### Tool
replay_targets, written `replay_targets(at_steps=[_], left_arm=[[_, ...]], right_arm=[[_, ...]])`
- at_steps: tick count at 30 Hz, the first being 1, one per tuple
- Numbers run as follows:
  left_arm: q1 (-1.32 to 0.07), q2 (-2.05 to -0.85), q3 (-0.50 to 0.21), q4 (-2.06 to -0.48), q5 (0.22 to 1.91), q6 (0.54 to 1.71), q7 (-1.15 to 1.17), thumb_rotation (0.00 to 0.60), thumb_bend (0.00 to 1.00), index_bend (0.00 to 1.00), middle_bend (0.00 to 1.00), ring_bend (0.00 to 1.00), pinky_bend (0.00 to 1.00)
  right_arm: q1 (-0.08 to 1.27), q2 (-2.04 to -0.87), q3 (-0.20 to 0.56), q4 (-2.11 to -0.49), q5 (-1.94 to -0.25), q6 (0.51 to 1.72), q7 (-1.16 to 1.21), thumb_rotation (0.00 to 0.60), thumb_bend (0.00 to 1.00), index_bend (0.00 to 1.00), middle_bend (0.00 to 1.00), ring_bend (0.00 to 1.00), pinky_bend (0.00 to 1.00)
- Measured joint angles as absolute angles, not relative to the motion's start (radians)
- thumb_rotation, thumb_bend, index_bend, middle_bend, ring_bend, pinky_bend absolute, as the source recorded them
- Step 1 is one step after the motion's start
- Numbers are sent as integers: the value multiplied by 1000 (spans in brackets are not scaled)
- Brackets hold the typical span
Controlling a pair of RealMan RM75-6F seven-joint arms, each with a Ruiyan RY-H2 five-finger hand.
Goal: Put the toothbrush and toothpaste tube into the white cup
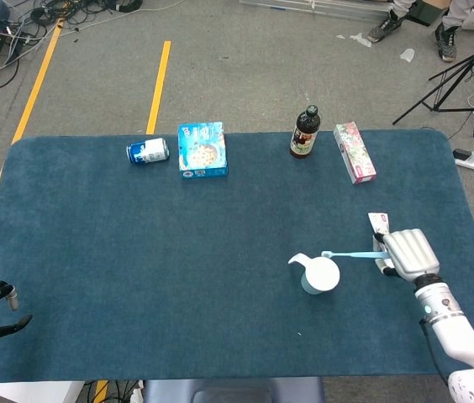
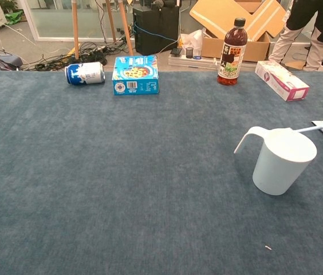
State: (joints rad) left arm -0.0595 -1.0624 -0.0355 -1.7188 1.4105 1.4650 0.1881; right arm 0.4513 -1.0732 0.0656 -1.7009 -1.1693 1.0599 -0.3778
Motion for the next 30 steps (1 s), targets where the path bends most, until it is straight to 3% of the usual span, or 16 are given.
replay_targets(at_steps=[15,30], left_arm=[[-61,-1067,-34,-1719,1408,1462,199,600,2,659,544,437,408],[-60,-1066,-36,-1719,1408,1464,196,600,2,659,544,437,409]], right_arm=[[407,-912,64,-1887,-1191,1144,-430,600,287,623,1000,1000,1000],[410,-882,37,-1979,-1210,1133,-550,600,287,623,1000,1000,1000]])
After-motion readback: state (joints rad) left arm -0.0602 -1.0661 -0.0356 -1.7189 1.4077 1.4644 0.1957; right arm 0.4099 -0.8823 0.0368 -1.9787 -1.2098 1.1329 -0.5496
